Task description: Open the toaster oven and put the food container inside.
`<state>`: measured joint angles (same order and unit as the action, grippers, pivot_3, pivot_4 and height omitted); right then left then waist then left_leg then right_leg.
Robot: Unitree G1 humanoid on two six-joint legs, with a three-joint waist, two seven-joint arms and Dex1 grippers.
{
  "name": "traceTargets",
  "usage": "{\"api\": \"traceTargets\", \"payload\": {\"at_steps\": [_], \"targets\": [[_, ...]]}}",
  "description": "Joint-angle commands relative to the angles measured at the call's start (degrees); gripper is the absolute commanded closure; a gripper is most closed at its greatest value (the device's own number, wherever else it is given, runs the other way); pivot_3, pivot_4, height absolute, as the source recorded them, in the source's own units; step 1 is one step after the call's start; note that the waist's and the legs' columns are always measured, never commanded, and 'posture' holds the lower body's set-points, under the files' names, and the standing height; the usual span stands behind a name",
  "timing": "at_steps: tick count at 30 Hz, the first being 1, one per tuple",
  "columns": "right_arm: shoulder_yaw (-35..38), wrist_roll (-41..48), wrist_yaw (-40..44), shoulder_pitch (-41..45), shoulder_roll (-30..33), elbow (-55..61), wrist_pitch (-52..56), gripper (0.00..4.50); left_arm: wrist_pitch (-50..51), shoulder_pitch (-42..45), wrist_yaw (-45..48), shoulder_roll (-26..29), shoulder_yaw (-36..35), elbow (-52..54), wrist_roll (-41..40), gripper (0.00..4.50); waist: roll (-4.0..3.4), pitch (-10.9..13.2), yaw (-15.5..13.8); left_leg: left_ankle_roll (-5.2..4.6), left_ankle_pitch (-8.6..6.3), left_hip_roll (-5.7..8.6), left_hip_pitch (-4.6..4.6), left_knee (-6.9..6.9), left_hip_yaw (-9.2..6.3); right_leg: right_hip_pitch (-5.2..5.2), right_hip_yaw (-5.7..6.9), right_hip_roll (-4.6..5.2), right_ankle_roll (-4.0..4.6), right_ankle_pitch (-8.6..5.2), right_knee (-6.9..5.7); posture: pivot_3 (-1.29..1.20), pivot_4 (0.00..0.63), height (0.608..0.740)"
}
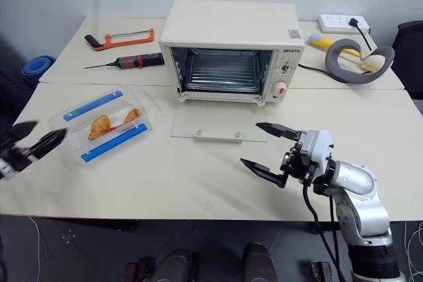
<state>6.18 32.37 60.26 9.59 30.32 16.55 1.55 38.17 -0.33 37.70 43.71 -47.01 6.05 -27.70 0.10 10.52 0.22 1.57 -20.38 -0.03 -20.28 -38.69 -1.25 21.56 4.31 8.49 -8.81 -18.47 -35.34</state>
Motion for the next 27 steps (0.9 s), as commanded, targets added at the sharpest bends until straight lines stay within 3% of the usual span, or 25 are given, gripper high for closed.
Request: {"api": "traceTargets", "payload": {"at_steps": [1,6,8,11,18,27], "targets": [[-2.60,2.72,-1.22,3.77,-2.33,4.59,0.93,0.00,8.36,-5.10,-4.89,0.42,-8.24,0.75,-1.39,0.03,0.02,0.01,-0.07,0.00,-0.01,-0.01,0.00,0.00,-0.01,0.00,0.00,0.00,0.00,0.00,-0.01,0.00,0.150,0.740],[-4.15,2.86,-0.04,5.24,-2.89,3.85,0.81,0.00,29.77,-1.46,-13.18,0.53,-11.10,6.39,-7.64,0.03,0.14,-0.04,-1.62,-0.03,-0.05,0.04,-0.04,-0.14,-0.24,-0.08,0.05,0.03,0.01,0.00,-0.03,0.00,0.150,0.740],[-3.90,2.88,0.58,4.90,-2.71,2.87,0.39,0.00,39.93,6.44,-15.68,0.56,-12.02,9.01,-11.95,0.03,0.20,-0.06,-1.87,-0.06,-0.07,0.10,-0.07,-0.20,-0.35,-0.09,0.04,0.07,0.02,0.01,-0.09,0.00,0.150,0.740],[-3.44,2.70,1.95,3.86,-2.08,1.34,-0.15,0.00,53.32,20.46,-20.49,1.03,-10.26,7.73,-12.32,0.03,0.41,-0.15,-1.70,-0.02,-0.06,0.14,-0.14,-0.31,-0.55,-0.10,0.12,0.05,0.03,0.01,-0.20,0.00,0.150,0.740],[-2.56,2.20,3.12,2.16,-1.44,0.76,-1.01,0.00,54.33,29.55,-30.88,4.68,4.34,-1.00,-4.78,0.03,0.38,-0.16,1.53,0.07,-0.02,0.12,0.17,0.41,-0.35,0.14,-0.11,0.00,0.03,0.01,-0.16,0.00,0.150,0.740],[-0.73,1.37,0.43,-1.87,-1.36,2.65,-2.35,0.00,54.33,33.09,-30.94,4.99,9.21,-5.29,-0.49,0.03,0.39,-0.15,1.21,0.10,0.00,0.08,0.11,0.37,0.10,0.19,-0.09,-0.01,0.04,0.00,-0.10,0.00,0.150,0.740]]}}
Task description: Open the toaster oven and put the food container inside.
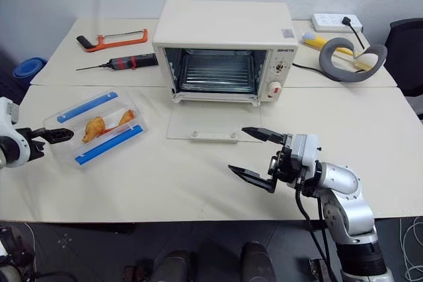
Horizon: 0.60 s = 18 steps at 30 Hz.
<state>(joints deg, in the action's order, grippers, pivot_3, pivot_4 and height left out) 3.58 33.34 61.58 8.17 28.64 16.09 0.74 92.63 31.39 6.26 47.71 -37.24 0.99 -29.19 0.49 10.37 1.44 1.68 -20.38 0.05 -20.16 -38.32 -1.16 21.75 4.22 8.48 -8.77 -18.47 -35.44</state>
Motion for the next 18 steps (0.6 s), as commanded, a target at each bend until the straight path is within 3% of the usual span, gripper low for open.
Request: {"api": "traceTargets", "payload": {"at_steps": [1,2,5,16,18], "targets": [[1.90,0.30,-1.07,-0.67,0.25,3.22,-1.73,0.00,-0.35,1.30,0.97,1.22,0.01,-0.39,1.34,0.03,0.00,0.00,-0.03,0.00,0.00,0.00,0.00,0.00,0.00,0.00,0.00,0.00,0.00,0.00,0.00,0.00,0.150,0.740],[1.90,0.23,-1.19,-0.81,0.23,3.28,-1.86,0.00,-0.51,1.25,1.34,1.40,0.47,-0.48,1.65,0.03,0.00,0.00,-0.04,0.00,0.00,0.00,0.00,-0.01,0.00,0.00,0.00,0.00,0.00,0.00,0.00,0.00,0.150,0.740],[1.83,-0.27,-1.53,-1.06,-0.10,2.73,-2.73,0.00,-1.10,0.82,2.34,0.70,1.37,-1.66,2.54,0.62,0.00,0.00,-0.03,0.00,0.00,0.00,0.00,-0.01,0.01,0.00,0.00,0.00,0.00,0.00,0.00,0.00,0.150,0.740],[3.02,-0.52,-1.34,-0.37,0.64,0.75,-3.59,0.00,-6.09,0.24,3.26,0.05,-1.00,-3.98,6.17,4.08,0.00,0.00,-0.02,0.00,0.00,0.00,0.00,-0.01,0.01,0.01,0.00,0.00,0.00,0.00,0.00,0.00,0.150,0.740],[3.23,-0.60,-1.28,-0.31,0.82,0.42,-3.67,0.00,-7.56,1.19,3.15,-0.71,-2.52,-3.85,6.33,4.37,0.01,0.00,-0.03,0.00,0.00,0.00,0.00,-0.01,0.02,0.01,0.00,0.00,0.00,0.00,0.00,0.00,0.150,0.740]]}}
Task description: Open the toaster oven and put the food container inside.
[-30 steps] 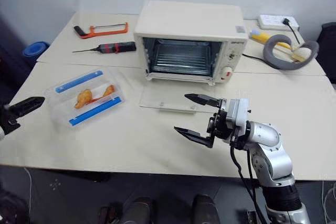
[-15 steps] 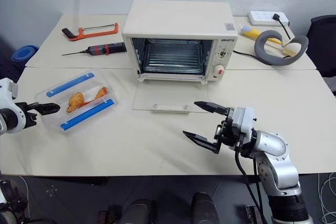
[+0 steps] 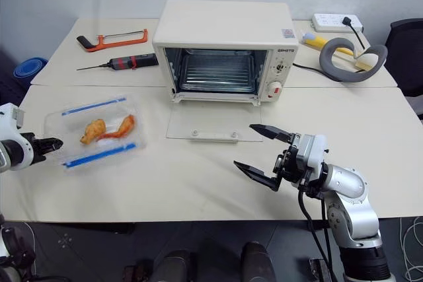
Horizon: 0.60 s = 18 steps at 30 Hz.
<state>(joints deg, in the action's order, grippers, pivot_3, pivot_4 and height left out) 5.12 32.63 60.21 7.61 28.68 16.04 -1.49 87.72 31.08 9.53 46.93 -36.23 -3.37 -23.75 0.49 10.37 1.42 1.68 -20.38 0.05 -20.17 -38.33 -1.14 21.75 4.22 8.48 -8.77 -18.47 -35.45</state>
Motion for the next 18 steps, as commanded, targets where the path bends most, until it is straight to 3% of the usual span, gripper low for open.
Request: {"api": "traceTargets", "payload": {"at_steps": [1,5,10,15,18], "targets": [[1.77,0.06,0.09,0.26,0.88,0.35,-1.48,0.00,-4.22,1.64,0.18,0.13,-3.85,0.91,0.85,4.37,0.00,0.00,-0.01,0.00,0.00,0.00,-0.01,-0.02,0.00,0.00,0.01,0.00,0.00,0.00,0.00,0.00,0.150,0.740],[2.24,0.03,-0.04,-0.02,1.42,-0.13,-1.55,0.00,-3.45,3.67,2.56,2.70,-4.70,1.51,-0.51,4.37,0.06,0.03,0.00,0.00,0.00,0.00,-0.03,-0.05,0.00,0.00,0.01,0.00,0.00,0.00,0.00,0.00,0.150,0.740],[4.07,0.07,-0.29,-1.17,2.98,-0.82,-1.64,0.00,2.30,6.10,8.42,7.36,3.02,5.53,-4.59,4.37,0.08,0.03,-0.23,-0.01,0.00,0.02,-0.04,-0.06,0.00,0.00,0.01,0.03,0.00,0.00,-0.01,0.00,0.150,0.740],[6.36,-1.07,-1.99,-2.98,4.76,-0.62,-1.04,0.00,4.78,15.36,8.33,2.04,13.35,8.62,-7.61,4.37,0.08,0.03,-1.85,-0.03,-0.01,0.03,-0.13,-0.34,-0.04,-0.05,0.01,0.03,0.00,0.00,-0.05,0.00,0.150,0.740],[7.61,-1.18,-3.52,-4.81,5.57,1.11,-0.34,0.00,4.78,20.76,4.84,-5.88,15.99,8.07,-7.44,4.37,0.09,0.04,-2.30,-0.04,-0.02,0.03,-0.15,-0.48,-0.02,-0.06,-0.02,0.02,-0.01,0.01,-0.08,0.00,0.150,0.740]]}}
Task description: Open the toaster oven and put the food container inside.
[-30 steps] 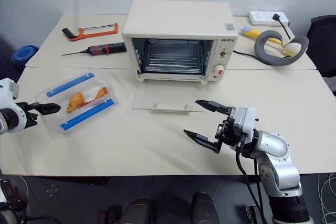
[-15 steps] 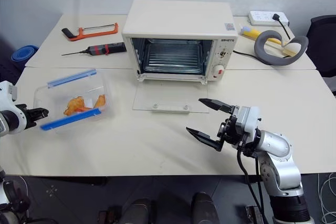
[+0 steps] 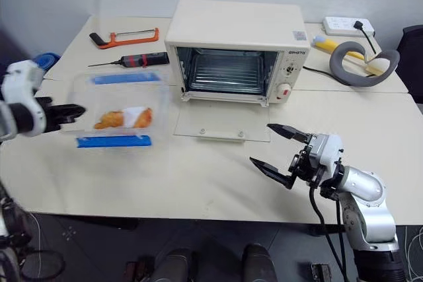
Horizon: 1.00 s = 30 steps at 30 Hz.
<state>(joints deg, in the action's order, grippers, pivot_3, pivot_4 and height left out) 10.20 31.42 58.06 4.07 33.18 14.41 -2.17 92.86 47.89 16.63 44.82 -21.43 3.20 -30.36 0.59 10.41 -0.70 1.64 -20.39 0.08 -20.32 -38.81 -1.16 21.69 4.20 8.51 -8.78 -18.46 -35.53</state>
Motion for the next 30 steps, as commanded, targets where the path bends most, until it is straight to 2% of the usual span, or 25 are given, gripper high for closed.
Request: {"api": "traceTargets", "payload": {"at_steps": [1,4,8,13,18,20,23,28,29,30], "targets": [[2.84,0.05,-2.04,-2.06,1.18,3.54,0.56,0.00,-0.36,5.28,-2.49,-5.92,3.21,1.57,-1.37,4.37,0.00,0.00,-0.31,0.00,0.00,0.01,0.00,0.00,0.00,0.00,0.00,0.00,0.00,0.00,-0.03,0.00,0.150,0.740],[3.26,0.05,-3.68,-3.77,0.98,5.59,1.11,0.00,-0.36,8.56,-3.46,-10.42,6.41,0.19,-0.76,4.37,0.01,0.01,-0.24,0.00,0.00,0.01,-0.03,-0.01,0.01,0.02,0.00,0.00,0.00,0.00,-0.02,0.00,0.150,0.740],[3.89,-0.10,-6.34,-7.04,-0.16,8.37,0.69,0.00,-4.05,13.63,-7.45,-17.22,8.99,-6.68,4.74,4.37,0.01,0.01,-0.14,0.00,0.00,0.00,-0.03,-0.01,0.04,0.04,0.01,-0.02,0.00,0.00,-0.02,0.00,0.150,0.740],[4.20,-0.35,-8.50,-9.43,-0.70,10.34,0.11,0.00,-6.46,16.36,-8.93,-21.11,13.32,-12.65,8.48,4.37,0.01,0.01,-0.16,-0.01,0.00,0.01,-0.02,-0.02,0.06,0.04,0.00,-0.02,-0.01,0.00,-0.01,0.00,0.150,0.740],[4.50,-0.84,-11.12,-11.75,-1.93,12.96,-0.44,0.00,-8.56,16.12,-11.95,-27.73,12.44,-13.40,10.79,4.37,0.01,0.01,-0.85,-0.01,0.00,0.02,-0.04,-0.05,0.05,0.02,0.00,-0.02,-0.01,0.00,0.00,0.00,0.150,0.740],[4.51,-1.02,-12.08,-12.34,-2.37,14.18,-0.24,0.00,-8.47,15.99,-12.16,-29.57,12.38,-13.47,11.12,3.63,0.01,0.01,-0.97,-0.02,0.00,0.04,-0.04,-0.13,0.03,-0.03,0.01,0.00,-0.04,0.02,0.01,0.00,0.150,0.740],[4.22,-1.18,-13.10,-12.71,-2.57,15.40,0.22,0.00,-8.39,15.92,-12.43,-31.32,12.22,-12.82,11.53,2.75,0.01,0.01,-0.85,-0.03,0.00,0.05,-0.03,-0.18,0.02,-0.08,0.01,0.00,-0.06,0.03,0.01,0.00,0.150,0.740],[4.07,-0.65,-14.19,-12.91,-2.02,17.01,1.29,0.00,-9.06,16.62,-11.94,-32.13,7.81,-11.15,10.66,1.20,0.00,0.01,-0.57,-0.03,0.00,0.03,0.01,-0.14,0.03,-0.08,0.01,-0.02,-0.06,0.03,0.01,0.00,0.150,0.740],[4.25,-0.42,-14.38,-12.92,-1.75,17.37,1.71,0.00,-8.59,16.79,-11.21,-31.69,6.85,-10.57,9.98,0.94,0.00,0.02,-0.56,-0.03,0.00,0.02,0.00,-0.13,0.03,-0.07,0.00,-0.02,-0.06,0.03,0.00,0.00,0.150,0.740],[4.57,0.18,-14.45,-12.83,-1.18,17.84,2.59,0.00,-9.23,16.64,-9.59,-30.88,6.06,-9.69,8.81,0.94,0.00,0.02,-0.56,-0.02,0.00,0.02,0.00,-0.12,0.03,-0.05,0.00,-0.02,-0.06,0.03,0.00,0.00,0.150,0.740]]}}
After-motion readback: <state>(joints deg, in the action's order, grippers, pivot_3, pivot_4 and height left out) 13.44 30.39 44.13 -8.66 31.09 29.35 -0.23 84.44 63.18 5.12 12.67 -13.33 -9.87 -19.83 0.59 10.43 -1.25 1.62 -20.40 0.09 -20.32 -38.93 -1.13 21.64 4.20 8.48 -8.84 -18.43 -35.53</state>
